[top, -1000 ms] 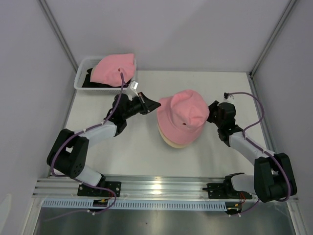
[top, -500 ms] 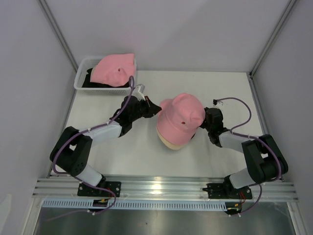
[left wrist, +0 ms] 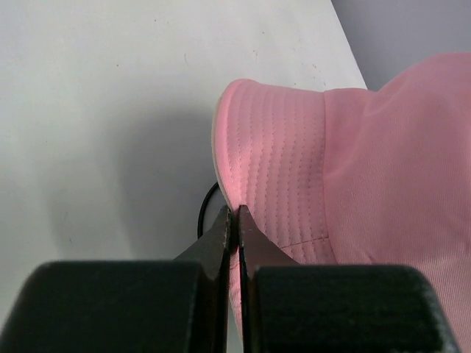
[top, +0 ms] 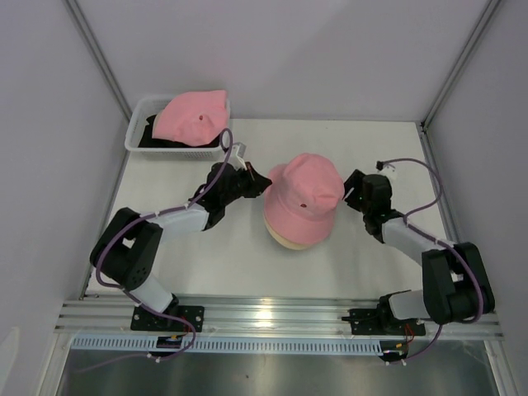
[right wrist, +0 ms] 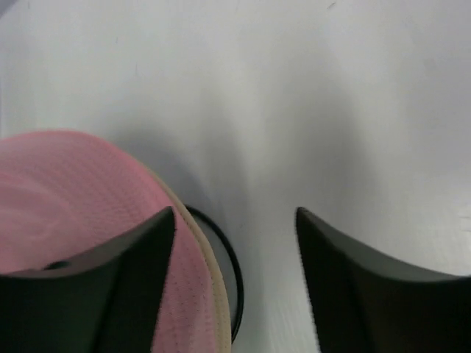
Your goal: Stack the hats
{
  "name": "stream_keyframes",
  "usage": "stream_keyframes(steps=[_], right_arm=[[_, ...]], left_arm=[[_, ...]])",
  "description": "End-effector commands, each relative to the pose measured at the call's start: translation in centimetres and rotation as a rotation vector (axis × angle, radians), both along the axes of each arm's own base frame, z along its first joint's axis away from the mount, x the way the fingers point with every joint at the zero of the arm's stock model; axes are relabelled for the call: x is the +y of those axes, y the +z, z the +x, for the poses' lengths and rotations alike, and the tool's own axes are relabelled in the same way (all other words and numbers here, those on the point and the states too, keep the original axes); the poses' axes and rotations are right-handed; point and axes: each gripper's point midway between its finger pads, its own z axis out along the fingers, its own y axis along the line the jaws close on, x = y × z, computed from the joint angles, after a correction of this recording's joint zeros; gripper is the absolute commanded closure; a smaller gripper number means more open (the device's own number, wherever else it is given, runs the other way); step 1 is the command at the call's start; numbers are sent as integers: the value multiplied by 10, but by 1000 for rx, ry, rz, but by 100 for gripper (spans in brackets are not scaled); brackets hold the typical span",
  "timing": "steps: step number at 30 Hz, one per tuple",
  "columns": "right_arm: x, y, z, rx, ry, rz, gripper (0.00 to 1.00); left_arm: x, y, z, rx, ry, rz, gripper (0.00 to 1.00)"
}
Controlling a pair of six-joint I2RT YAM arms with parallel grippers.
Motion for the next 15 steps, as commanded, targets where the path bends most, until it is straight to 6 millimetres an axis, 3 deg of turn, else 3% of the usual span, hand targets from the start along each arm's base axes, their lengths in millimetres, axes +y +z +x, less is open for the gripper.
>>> stream_keyframes(steps=[1, 2, 3, 5, 7, 9, 10, 12, 13, 14, 15], right_arm=[[-33, 61, 8, -57, -28, -54, 25], [-49, 74, 11, -75, -60, -55, 22], [-52, 105, 15, -136, -54, -41, 16], [-66, 127, 14, -171, -67, -53, 11], [-66, 158, 14, -234, -43, -56, 5], [-68, 175, 15, -268, -24, -73, 1], [-68, 183, 14, -270, -19, -78, 1], [-69, 192, 16, -290, -13, -85, 1], [-66, 197, 18, -311, 11, -76, 1], [-65, 198, 19, -313, 19, -73, 1], [-60, 206, 21, -344, 44, -61, 1]], left_arm=[[5, -6, 12, -32, 15, 50, 99], [2, -7, 11, -26, 0, 41, 99], [0, -11, 10, -11, -4, 39, 99], [1, -13, 11, 5, -2, 40, 99], [11, -1, 14, -3, 19, 29, 85], [23, 14, 15, -1, 27, -3, 44], [43, 39, 22, -37, 64, -41, 31], [63, 63, 26, -50, 106, -102, 13], [82, 94, 35, -102, 144, -131, 9], [91, 106, 41, -111, 163, -133, 2], [109, 92, 44, -52, 196, -82, 1]])
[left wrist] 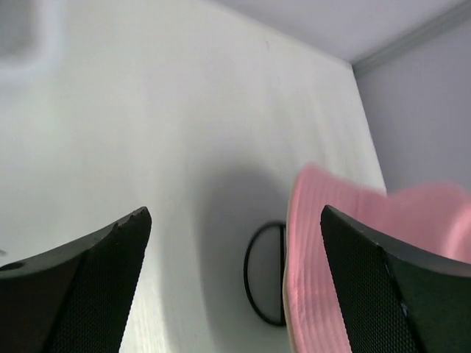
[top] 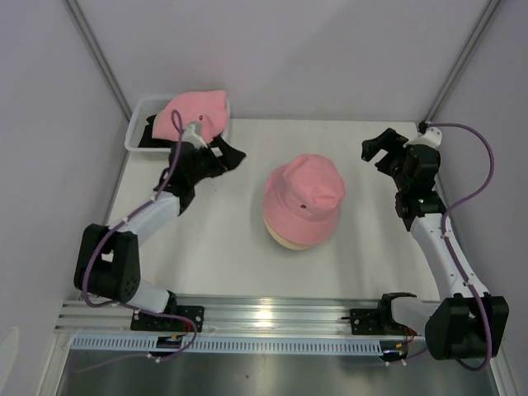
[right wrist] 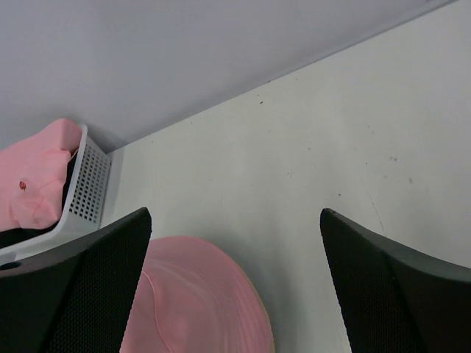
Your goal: Stack the hats
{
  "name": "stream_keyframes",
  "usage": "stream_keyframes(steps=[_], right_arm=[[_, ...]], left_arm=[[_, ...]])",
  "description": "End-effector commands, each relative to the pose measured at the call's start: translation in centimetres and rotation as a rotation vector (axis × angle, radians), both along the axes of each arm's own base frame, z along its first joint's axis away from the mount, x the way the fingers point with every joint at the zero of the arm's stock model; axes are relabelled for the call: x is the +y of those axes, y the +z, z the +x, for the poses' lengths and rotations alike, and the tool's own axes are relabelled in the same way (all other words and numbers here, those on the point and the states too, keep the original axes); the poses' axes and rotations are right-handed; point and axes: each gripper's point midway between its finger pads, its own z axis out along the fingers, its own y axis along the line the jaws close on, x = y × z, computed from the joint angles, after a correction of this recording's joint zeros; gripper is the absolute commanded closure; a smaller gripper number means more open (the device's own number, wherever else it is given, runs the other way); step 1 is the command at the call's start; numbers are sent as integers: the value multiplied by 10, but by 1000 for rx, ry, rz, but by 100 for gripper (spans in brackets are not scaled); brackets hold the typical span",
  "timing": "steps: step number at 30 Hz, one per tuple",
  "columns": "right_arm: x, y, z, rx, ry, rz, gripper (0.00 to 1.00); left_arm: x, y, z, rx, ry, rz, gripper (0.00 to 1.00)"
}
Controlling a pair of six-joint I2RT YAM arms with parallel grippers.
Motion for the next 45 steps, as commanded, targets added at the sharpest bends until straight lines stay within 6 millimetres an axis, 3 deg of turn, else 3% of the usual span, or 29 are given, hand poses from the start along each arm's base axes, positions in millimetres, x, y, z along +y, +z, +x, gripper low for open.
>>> stream_keyframes(steps=[1, 2, 3, 5, 7, 8, 10, 11, 12, 14, 15, 18, 22, 26, 31, 41, 45], right_arm=[[8, 9, 3, -20, 81, -23, 1], [13, 7, 5, -19, 107, -15, 1], [15, 9, 7, -32, 116, -8, 1], [22, 7, 8, -31, 156, -2, 1], [22, 5, 10, -28, 159, -4, 1], [21, 5, 10, -27, 153, -5, 1], [20, 3, 10, -25, 145, -9, 0], [19, 3, 10, -27, 137, -11, 1], [18, 0, 11, -24, 134, -9, 1], [17, -3, 12, -16, 129, -10, 1], [17, -7, 14, -4, 126, -10, 1], [15, -12, 15, 16, 118, -14, 0], [12, -18, 19, 33, 104, -16, 0], [14, -24, 23, 46, 109, -14, 1], [15, -27, 26, 56, 114, 0, 1], [16, -28, 28, 61, 93, 16, 1], [18, -19, 27, 41, 90, 8, 1]], left_arm=[[40, 123, 31, -190, 86, -30, 1], [51, 111, 43, -142, 123, 15, 0], [69, 135, 59, -179, 172, 62, 0], [91, 141, 86, -146, 221, 164, 1], [114, 119, 101, -74, 266, 265, 0], [125, 128, 122, -111, 285, 350, 1], [137, 106, 133, -57, 298, 455, 0], [138, 124, 144, -100, 296, 476, 1], [144, 99, 155, -61, 291, 551, 2], [148, 99, 166, -57, 284, 600, 3], [148, 81, 172, -29, 269, 621, 5], [147, 66, 180, -27, 230, 658, 9], [150, 26, 184, 42, 202, 706, 12], [157, -3, 187, 87, 198, 763, 16], [174, -16, 194, 90, 244, 858, 19], [180, -42, 202, 98, 205, 904, 33], [181, -44, 207, 88, 220, 908, 55]])
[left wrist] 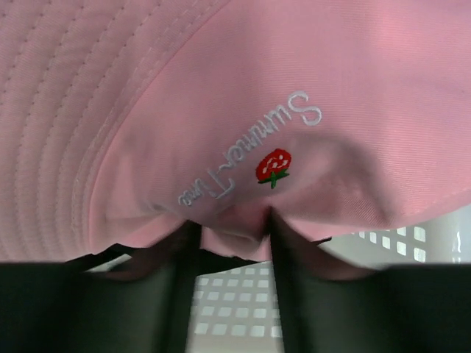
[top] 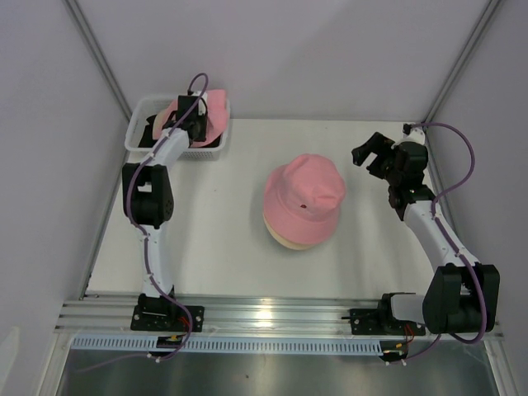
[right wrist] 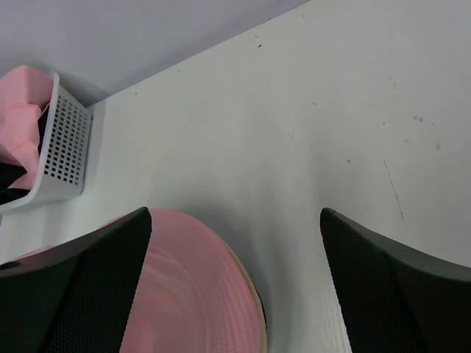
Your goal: Stack the hats
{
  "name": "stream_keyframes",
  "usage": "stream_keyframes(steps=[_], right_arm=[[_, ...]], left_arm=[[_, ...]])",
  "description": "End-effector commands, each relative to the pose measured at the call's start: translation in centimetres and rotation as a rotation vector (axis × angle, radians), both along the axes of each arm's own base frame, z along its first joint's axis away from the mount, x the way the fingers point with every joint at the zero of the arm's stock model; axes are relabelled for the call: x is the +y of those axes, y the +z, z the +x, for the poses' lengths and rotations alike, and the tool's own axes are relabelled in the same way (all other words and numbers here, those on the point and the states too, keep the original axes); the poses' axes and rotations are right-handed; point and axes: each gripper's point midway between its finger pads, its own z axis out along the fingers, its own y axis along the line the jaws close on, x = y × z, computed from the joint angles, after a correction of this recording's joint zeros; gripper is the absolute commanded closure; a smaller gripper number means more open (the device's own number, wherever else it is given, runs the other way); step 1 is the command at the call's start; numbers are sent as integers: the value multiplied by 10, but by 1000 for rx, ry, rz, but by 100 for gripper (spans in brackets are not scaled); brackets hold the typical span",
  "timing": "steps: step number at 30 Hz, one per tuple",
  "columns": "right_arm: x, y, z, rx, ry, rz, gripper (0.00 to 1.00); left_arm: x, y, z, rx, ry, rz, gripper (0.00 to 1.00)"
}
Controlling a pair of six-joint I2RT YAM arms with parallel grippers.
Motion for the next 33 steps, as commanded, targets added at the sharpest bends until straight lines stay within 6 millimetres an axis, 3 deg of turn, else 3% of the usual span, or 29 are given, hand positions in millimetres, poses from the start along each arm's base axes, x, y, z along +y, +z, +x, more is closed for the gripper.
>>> stream_keyframes(steps=[1, 3, 4, 7, 10, 11, 14, 15, 17, 18, 20, 22, 23, 27, 33], right_arm=[[-2, 41, 7, -109, -27, -1, 1], [-1, 43, 6, -111, -30, -5, 1], [-2, 44, 5, -116, -36, -6, 1], [-1, 47, 3, -123, -38, -5, 1], [2, 52, 1, -136, -28, 2, 1], [3, 55, 1, -145, -28, 8, 1], [15, 59, 1, -182, -12, 52, 1], [21, 60, 2, -190, 6, 57, 1], [31, 61, 3, -198, 36, 56, 1], [35, 65, 4, -204, 56, 54, 1], [39, 71, 5, -221, 75, 47, 1], [42, 83, 3, -265, 99, 52, 0], [43, 89, 2, -287, 103, 59, 1], [47, 115, -6, -380, 148, 75, 1], [54, 153, -29, -532, 249, 166, 1]], left_arm=[[6, 18, 18, -76, 6, 18, 67], [6, 25, 18, -97, 8, 10, 79], [5, 36, 18, -115, 7, 0, 98], [0, 60, 17, -159, -10, -48, 99], [-6, 102, 7, -214, -19, -135, 99], [-9, 134, -2, -265, -26, -171, 100], [-38, 172, -25, -300, -99, -352, 99], [-45, 196, -40, -328, -125, -399, 99], [-72, 209, -61, -312, -204, -550, 100], [-82, 234, -77, -335, -230, -633, 99], [-112, 251, -104, -318, -390, -757, 99], [-131, 284, -130, -341, -475, -877, 99], [-145, 286, -145, -308, -547, -933, 99], [-189, 327, -194, -265, -765, -1128, 99], [-247, 356, -255, -114, -1020, -1300, 99]])
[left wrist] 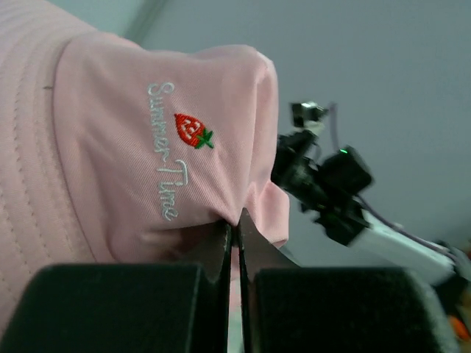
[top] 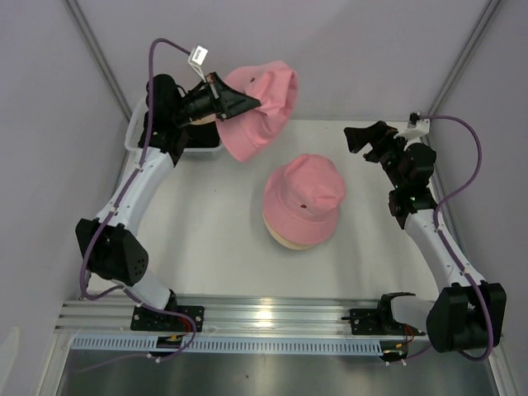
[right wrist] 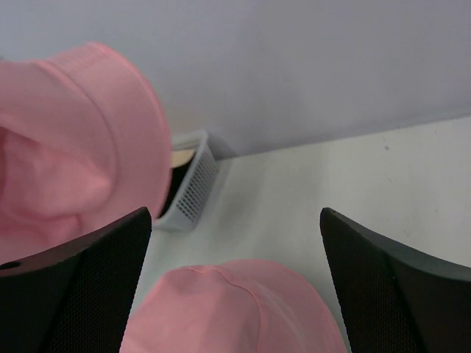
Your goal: Stack the hats
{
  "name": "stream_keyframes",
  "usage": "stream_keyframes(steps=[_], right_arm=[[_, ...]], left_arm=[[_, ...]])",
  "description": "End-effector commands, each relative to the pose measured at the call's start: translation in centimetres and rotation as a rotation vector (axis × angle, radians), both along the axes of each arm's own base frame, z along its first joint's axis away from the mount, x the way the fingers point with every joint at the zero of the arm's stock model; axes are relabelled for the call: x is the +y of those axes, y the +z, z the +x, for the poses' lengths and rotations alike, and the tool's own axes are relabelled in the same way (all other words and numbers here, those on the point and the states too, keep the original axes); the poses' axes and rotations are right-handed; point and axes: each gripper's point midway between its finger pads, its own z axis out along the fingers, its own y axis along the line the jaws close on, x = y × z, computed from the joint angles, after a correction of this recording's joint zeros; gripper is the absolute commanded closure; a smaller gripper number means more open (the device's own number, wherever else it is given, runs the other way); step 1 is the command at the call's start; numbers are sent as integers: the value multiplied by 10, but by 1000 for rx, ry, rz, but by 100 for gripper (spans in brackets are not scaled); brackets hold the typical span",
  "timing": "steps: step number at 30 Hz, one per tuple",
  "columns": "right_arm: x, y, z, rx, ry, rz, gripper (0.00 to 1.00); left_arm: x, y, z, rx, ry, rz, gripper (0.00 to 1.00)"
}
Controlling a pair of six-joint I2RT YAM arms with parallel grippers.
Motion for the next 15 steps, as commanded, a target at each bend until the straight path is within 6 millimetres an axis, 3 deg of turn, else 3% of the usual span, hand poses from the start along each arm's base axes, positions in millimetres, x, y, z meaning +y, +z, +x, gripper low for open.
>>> stream_keyframes(steps=[1, 4, 7, 11, 12, 14, 15], right_arm=[[11, 67, -27, -236, 110, 94, 1], [24, 72, -45, -260, 200, 168, 1], [28, 65, -50, -225, 221, 182, 1], [16, 60, -58, -179, 165, 181, 1], [11, 70, -67, -204, 144, 180, 1], [6, 68, -77, -203, 121, 177, 1], [2, 79, -88, -240, 104, 175, 1]], left_arm=[[-31, 37, -55, -34, -263, -104, 99], [-49, 52, -70, -38, -322, -138, 99], [-63, 72, -89, -50, -383, -170, 99], [-82, 81, -117, -22, -466, -195, 99], [-83, 81, -121, -5, -479, -206, 99], [-86, 82, -127, 14, -497, -220, 99], [-87, 79, -129, 29, -508, -229, 99]])
